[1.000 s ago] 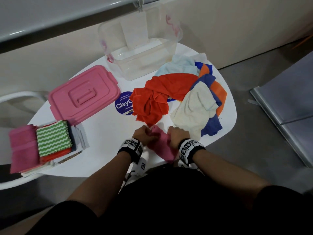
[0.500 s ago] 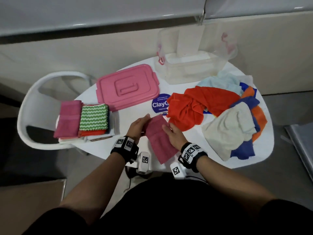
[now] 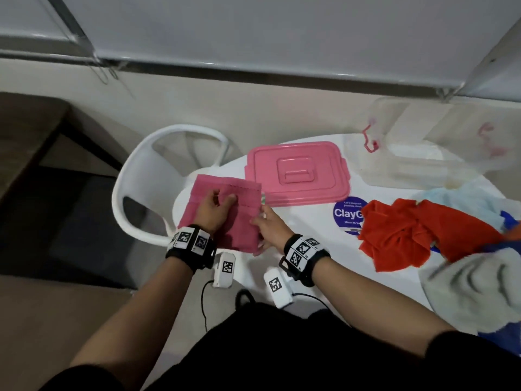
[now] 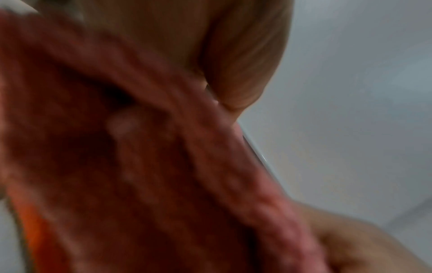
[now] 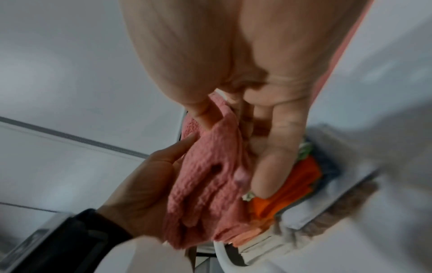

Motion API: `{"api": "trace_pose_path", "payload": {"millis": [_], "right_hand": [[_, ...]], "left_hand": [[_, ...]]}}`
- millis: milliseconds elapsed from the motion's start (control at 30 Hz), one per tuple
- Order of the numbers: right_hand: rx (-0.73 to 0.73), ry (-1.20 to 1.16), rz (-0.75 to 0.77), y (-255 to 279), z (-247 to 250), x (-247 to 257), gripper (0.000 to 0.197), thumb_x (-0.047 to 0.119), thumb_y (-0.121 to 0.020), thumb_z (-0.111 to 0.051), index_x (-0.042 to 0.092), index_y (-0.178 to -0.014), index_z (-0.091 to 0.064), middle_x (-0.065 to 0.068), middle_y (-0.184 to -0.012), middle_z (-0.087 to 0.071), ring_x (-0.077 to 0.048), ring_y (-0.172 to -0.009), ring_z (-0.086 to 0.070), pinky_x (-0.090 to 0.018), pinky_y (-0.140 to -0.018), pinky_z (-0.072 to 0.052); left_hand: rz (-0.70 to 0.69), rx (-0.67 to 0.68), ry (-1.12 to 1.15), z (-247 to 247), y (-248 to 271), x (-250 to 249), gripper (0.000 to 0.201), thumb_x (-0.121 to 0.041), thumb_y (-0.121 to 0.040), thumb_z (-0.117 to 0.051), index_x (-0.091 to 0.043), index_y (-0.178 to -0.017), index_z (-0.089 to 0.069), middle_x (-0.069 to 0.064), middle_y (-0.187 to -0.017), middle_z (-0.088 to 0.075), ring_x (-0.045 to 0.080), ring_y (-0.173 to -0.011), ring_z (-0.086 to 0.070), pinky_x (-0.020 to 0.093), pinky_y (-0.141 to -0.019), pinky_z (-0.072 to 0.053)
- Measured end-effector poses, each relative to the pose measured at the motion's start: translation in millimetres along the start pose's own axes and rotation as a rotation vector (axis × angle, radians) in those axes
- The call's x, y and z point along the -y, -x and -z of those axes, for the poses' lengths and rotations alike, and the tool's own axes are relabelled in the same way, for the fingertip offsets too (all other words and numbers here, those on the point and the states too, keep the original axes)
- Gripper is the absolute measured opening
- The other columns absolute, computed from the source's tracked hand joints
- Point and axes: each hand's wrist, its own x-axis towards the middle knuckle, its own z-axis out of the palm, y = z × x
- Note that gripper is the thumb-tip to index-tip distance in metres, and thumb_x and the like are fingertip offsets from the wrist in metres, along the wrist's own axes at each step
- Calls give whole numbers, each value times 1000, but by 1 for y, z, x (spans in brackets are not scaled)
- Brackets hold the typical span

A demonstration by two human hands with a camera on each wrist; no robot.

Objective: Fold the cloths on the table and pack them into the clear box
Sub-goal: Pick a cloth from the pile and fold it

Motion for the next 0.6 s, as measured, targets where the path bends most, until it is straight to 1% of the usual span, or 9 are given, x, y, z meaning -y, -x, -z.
{"api": "trace_pose_path", "payload": {"millis": [33,67,100,167,267,367,467,533,600], "right_hand": [[16,-13,0,-8,-14,9,26,15,-102,-46,18,-128,-41,-6,-108,-63,-28,-78,-67,-40,-50,-57],[12,-13,8,-17,-26,17,29,14,-102,-48,15,-131,-41,-8,-116,-61,-27,-84,-67,-45,-58,-59],[1,-4,17,-28,-38,23,30,14,-102,-49,14,-131,-41,-8,-120,-59,-28,-90,-66,-48,-64,-60],[-25,0,12,-45,-57,31,27,15,-101,-50,15,-127,-42,-7,-117,-59,-30,-91,-66,-52,-66,-60],[-48,57,-8,-66,-77,33,20,17,-101,-51,19,-119,-43,-9,-120,-61,-33,-97,-68,-55,-73,-59],[-40,117,-41,-77,-86,30,22,19,-99,-54,19,-116,-40,-10,-116,-62,-38,-85,-71,-56,-66,-60],[-2,270,-43,-83,-84,29,23,17,-96,-58,14,-115,-45,-11,-106,-66,-32,-75,-73,-48,-62,-62],[-10,403,1,-87,-82,32,20,17,-95,-62,13,-112,-52,-8,-97,-70,-28,-72,-73,-46,-65,-62],[-108,489,84,-87,-76,32,15,23,-93,-63,19,-106,-59,2,-91,-71,-20,-74,-71,-41,-73,-61]], "left_hand": [[-9,-9,38,16,-10,-1,20,-31,-88,-69,-26,-106,-63,-1,-98,-70,20,-89,-65,34,-84,-52],[-11,2,102,30,-19,-2,19,-29,-88,-70,-30,-106,-62,-1,-100,-70,18,-88,-65,36,-85,-53],[-10,23,146,43,-28,-2,23,-24,-89,-69,-30,-110,-60,2,-104,-69,17,-89,-65,37,-86,-53],[-12,72,147,63,-44,3,37,-13,-89,-67,-30,-119,-56,4,-110,-65,17,-94,-62,37,-91,-52],[-10,119,41,83,-64,16,46,-16,-83,-66,-44,-118,-53,-1,-111,-65,25,-106,-62,46,-99,-49],[-50,113,-224,86,-77,32,52,-17,-91,-62,-32,-137,-44,1,-119,-65,24,-107,-62,42,-102,-46],[-161,-1,-497,77,-76,47,59,-27,-88,-58,-15,-143,-43,15,-128,-59,35,-112,-57,43,-99,-45],[-241,-77,-644,73,-74,55,64,-32,-84,-49,-8,-143,-44,21,-130,-54,42,-114,-52,48,-95,-44],[-378,-139,-730,66,-69,53,58,-29,-89,-45,-10,-143,-43,18,-141,-48,40,-122,-47,49,-98,-40]]}}
